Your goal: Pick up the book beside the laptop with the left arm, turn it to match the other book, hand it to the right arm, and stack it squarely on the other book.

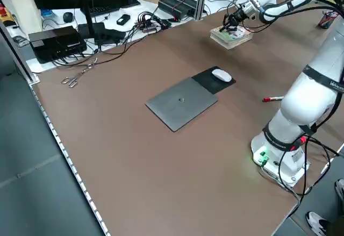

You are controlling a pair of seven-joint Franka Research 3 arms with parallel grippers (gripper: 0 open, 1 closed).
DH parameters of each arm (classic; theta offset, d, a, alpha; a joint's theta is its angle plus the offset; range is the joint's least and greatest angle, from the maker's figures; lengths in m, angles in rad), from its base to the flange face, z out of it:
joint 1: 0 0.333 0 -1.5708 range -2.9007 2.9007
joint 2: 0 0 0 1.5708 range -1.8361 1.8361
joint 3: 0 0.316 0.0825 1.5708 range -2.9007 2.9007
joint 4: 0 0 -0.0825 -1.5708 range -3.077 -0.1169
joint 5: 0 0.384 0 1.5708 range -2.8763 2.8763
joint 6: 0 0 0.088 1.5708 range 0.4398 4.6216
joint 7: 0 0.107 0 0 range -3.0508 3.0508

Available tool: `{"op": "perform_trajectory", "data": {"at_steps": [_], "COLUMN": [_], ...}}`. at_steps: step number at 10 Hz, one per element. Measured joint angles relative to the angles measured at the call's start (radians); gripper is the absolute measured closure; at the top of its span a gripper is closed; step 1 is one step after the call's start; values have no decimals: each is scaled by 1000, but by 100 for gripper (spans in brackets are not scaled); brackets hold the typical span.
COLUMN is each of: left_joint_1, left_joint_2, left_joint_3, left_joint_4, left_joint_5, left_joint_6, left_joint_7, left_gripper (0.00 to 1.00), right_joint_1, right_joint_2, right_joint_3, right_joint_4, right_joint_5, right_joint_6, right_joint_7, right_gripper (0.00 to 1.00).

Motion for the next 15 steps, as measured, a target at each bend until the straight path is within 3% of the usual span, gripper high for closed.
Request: {"op": "perform_trajectory", "data": {"at_steps": [10, 15], "left_joint_1": [0, 0], "left_joint_2": [2, 2], "left_joint_3": [0, 0], "left_joint_4": [0, 0], "left_joint_5": [0, 0], "left_joint_6": [0, 0], "left_joint_7": [-14, -14], "left_gripper": [0, 0], "right_joint_1": [2, -4], "right_joint_2": [0, -33], "right_joint_3": [0, 0], "right_joint_4": [4, 39], "right_joint_5": [-1, -1], "right_joint_6": [1, -97], "right_joint_7": [-2, -2], "right_gripper": [98, 99]}}
